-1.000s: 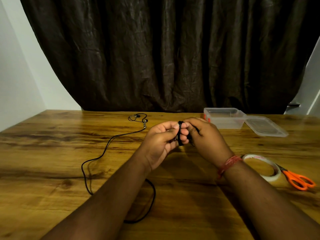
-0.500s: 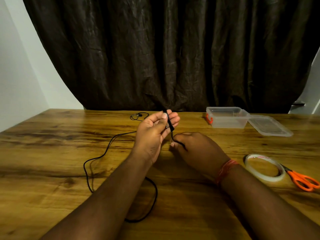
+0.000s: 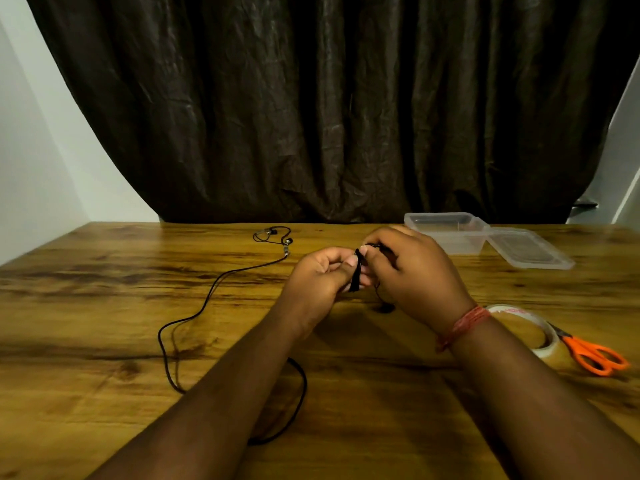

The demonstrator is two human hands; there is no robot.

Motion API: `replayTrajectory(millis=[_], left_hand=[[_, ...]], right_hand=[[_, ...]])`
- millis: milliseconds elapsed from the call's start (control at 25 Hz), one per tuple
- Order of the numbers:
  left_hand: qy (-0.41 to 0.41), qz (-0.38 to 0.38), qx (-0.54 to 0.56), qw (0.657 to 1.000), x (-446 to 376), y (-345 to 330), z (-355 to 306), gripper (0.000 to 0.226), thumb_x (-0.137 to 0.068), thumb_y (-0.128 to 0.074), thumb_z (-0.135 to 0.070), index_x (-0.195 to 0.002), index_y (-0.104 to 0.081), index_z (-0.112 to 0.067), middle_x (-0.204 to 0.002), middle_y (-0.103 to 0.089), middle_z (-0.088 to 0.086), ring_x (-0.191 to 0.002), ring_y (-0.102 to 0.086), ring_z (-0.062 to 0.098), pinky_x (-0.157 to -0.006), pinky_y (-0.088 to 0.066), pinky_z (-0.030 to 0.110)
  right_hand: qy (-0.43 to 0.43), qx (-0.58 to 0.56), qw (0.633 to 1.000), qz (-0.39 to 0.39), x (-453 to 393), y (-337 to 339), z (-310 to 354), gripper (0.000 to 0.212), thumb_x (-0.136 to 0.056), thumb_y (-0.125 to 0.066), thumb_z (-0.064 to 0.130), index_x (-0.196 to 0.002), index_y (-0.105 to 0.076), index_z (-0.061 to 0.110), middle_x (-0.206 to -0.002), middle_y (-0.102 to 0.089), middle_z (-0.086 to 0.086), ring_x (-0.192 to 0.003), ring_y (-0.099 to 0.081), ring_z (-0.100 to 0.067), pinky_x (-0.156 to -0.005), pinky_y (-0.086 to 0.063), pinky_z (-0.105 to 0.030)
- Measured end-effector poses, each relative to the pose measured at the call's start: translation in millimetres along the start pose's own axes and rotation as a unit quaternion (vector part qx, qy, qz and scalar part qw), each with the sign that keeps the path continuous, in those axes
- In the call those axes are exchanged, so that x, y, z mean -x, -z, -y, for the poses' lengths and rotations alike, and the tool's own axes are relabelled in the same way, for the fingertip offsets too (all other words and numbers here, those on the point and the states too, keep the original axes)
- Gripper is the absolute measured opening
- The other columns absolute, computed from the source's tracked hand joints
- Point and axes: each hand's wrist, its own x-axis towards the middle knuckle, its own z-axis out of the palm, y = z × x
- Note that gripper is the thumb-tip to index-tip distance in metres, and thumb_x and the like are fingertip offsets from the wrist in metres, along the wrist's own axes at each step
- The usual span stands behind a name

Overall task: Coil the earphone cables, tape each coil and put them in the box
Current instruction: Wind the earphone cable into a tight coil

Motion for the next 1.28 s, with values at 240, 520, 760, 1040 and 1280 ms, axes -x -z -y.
replayTrajectory(millis=[240,520,760,1040,1280], left_hand=[[-0.003,0.047,0.099,0.994,3,2,-8,0.025,-0.1,-0.045,-0.005,-0.094,-0.07,-0.008,-0.084,-0.073,0.006,-0.075,-0.069,0.015,-0.074,-0.056,0.027],[-0.026,-0.032,0.266,0.963,-1,3,-15,0.02,-0.098,-0.046,-0.001,-0.102,-0.066,-0.001,-0.088,-0.075,0.009,-0.076,-0.071,0.014,-0.072,-0.058,0.026],[-0.056,-0.123,0.205,0.969,-7,10,-10,0.017,-0.099,-0.049,-0.005,-0.105,-0.065,-0.005,-0.095,-0.077,0.008,-0.092,-0.073,0.019,-0.079,-0.057,0.026],[-0.045,-0.087,-0.05,0.994,-6,7,2,0.018,-0.1,-0.051,-0.009,-0.104,-0.068,-0.014,-0.096,-0.075,0.004,-0.091,-0.07,0.012,-0.082,-0.054,0.024],[0.018,0.016,-0.024,0.999,-1,3,1,0.02,-0.102,-0.044,-0.007,-0.093,-0.061,-0.006,-0.073,-0.069,0.0,-0.066,-0.063,0.007,-0.066,-0.053,0.023]], right_hand=[[-0.034,-0.047,0.998,-0.013,-2,-4,-11,0.01,-0.094,-0.056,0.023,-0.093,-0.066,0.021,-0.09,-0.062,0.007,-0.087,-0.057,-0.014,-0.078,-0.047,-0.04],[-0.027,-0.057,0.993,0.103,8,-28,-5,0.013,-0.095,-0.052,0.021,-0.092,-0.064,0.017,-0.092,-0.068,-0.002,-0.086,-0.061,-0.02,-0.075,-0.048,-0.041],[0.023,0.045,0.985,0.164,11,-26,7,0.022,-0.096,-0.044,0.038,-0.084,-0.056,0.023,-0.085,-0.063,0.004,-0.08,-0.059,-0.02,-0.068,-0.049,-0.039],[0.036,0.07,0.993,0.089,6,-6,11,0.02,-0.089,-0.046,0.04,-0.089,-0.062,0.027,-0.089,-0.063,0.008,-0.083,-0.06,-0.017,-0.067,-0.049,-0.037],[0.02,0.043,0.998,0.04,0,1,0,0.005,-0.088,-0.062,0.025,-0.089,-0.059,0.022,-0.086,-0.048,0.013,-0.08,-0.053,-0.015,-0.067,-0.044,-0.037]])
